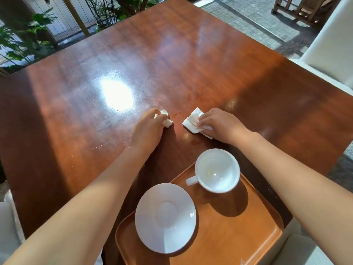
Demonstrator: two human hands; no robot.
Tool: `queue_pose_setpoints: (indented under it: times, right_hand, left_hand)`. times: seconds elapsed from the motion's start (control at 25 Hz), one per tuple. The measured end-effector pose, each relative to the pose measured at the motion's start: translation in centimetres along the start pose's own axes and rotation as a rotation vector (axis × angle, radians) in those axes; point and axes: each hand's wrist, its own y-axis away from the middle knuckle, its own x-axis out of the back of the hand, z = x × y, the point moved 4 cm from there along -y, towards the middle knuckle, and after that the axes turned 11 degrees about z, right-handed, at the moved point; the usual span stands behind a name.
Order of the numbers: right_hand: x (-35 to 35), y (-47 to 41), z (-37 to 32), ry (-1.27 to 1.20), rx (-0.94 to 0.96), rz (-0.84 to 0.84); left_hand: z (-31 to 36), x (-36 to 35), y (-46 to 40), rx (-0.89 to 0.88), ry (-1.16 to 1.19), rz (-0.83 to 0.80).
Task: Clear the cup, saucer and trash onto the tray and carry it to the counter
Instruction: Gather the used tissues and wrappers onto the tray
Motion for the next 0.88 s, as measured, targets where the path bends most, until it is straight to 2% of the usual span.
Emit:
queue_pose_setpoints:
  times: [0.2, 0.36, 0.48, 0.56, 0.68, 0.88]
  right_hand:
    - [0.2, 1.1, 1.0, -0.136, -0.142, 0.152]
    - [3.4, 4.0, 0.7, -0.285, -0.233, 0.393]
    - [6.9, 8.5, -0.4, -0.361, -0.294, 0.609]
    - [8.2, 12.7, -2.1, -0.332, -0.266, 0.686]
    - [7.9, 17.8, -4.8, -0.289, -0.208, 0.677]
    - [4.9, 23.8, -7.3, -0.089, -0.051, 0.571]
  left_hand:
    - [0.2, 1.3, 0.5, 0.147, 0.089, 0.105]
    - [3.1, 4.6, 3.4, 0.171, 0.258, 0.224]
    - [6.6, 7.2, 8.0, 0.056, 0.357, 0.273]
    - [9.2, 7.9, 11.9, -0.039, 0.387, 0.27]
    - [12.2, 7.8, 17.2, -0.094, 0.419, 0.23]
    - [14.2, 6.5, 22.8, -0.088, 0.281, 0.034]
